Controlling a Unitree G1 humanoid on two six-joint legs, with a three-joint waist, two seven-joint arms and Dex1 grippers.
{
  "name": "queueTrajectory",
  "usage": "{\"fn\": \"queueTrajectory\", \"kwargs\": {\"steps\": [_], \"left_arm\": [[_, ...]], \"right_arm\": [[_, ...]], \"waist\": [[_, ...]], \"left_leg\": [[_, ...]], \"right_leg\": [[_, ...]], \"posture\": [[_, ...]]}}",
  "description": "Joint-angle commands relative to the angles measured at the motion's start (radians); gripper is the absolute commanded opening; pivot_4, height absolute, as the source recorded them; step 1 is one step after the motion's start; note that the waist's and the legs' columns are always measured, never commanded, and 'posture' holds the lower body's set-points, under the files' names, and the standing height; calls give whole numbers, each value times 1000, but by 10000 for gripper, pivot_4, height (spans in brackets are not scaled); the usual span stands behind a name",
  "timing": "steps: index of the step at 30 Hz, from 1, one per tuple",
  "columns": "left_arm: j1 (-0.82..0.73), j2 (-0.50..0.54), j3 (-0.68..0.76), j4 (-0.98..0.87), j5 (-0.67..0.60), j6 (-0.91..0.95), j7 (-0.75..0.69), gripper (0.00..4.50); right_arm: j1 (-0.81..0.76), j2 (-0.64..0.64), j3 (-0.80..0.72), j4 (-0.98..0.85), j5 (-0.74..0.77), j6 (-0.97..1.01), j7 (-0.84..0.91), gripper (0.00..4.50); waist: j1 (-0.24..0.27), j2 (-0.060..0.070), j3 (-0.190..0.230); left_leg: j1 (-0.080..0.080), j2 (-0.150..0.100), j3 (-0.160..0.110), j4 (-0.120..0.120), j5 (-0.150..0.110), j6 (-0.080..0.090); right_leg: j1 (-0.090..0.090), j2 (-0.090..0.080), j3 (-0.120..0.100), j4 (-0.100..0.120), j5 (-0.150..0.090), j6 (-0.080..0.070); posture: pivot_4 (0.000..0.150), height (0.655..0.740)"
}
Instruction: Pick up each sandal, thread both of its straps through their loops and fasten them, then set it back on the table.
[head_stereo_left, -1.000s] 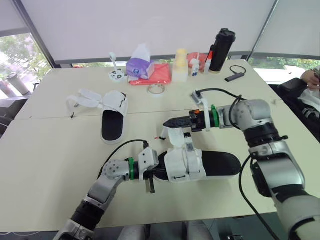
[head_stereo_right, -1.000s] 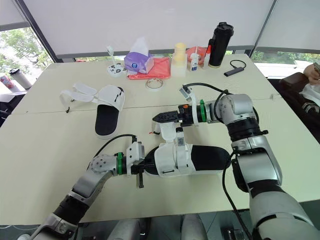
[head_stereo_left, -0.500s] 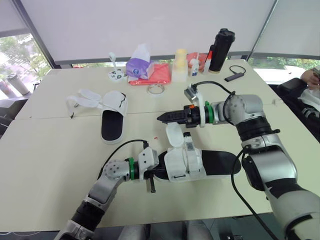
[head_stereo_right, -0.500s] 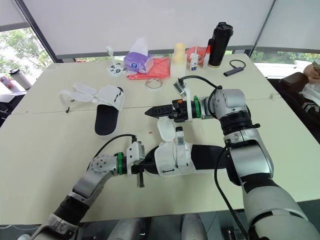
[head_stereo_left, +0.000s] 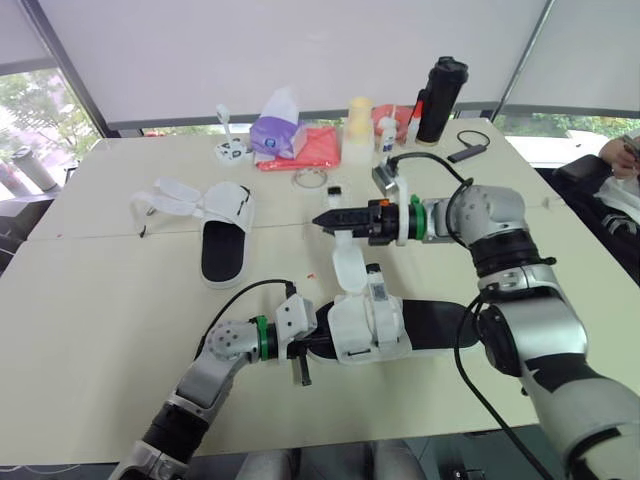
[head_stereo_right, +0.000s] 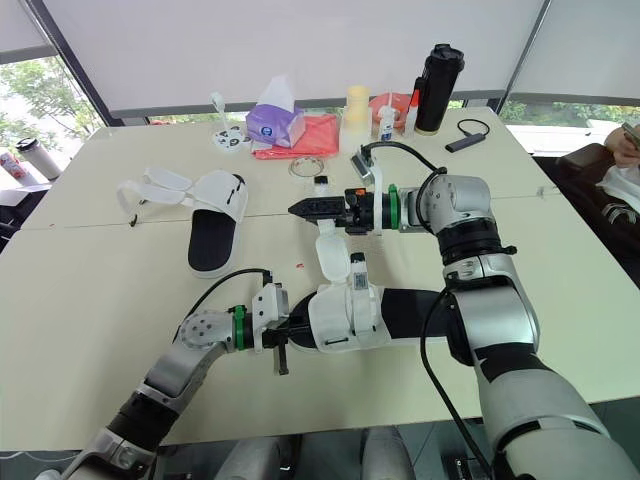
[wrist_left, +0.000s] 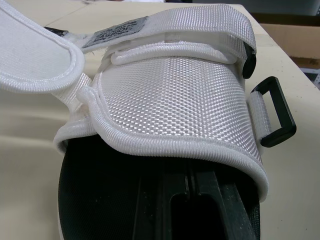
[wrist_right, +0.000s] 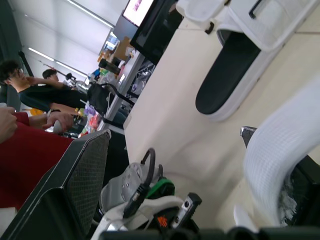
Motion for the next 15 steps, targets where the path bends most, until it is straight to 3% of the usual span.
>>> {"fn": "queueTrajectory", "kwargs": {"steps": [1, 12, 15], "left_arm": [[4, -5, -4, 3, 12, -2, 6, 0], [7, -5, -5, -1, 12, 0, 9, 0], [7, -6, -6, -1, 12, 0, 9, 0]], "right_arm": [[-47, 8, -32, 7, -4, -17, 0, 44720], [-70, 24, -49, 50, -30, -46, 2, 44720], [-75, 26, -54, 56, -33, -50, 1, 36318]], "waist": [[0, 0, 0], [0, 0, 0], [0, 0, 0]], "left_leg": [[0, 0, 0, 0, 0, 0], [0, 0, 0, 0, 0, 0], [0, 0, 0, 0, 0, 0]], "right_leg": [[0, 0, 0, 0, 0, 0], [0, 0, 0, 0, 0, 0], [0, 0, 0, 0, 0, 0]], "posture": [[1500, 7400], [1500, 7400], [1500, 7400]]}}
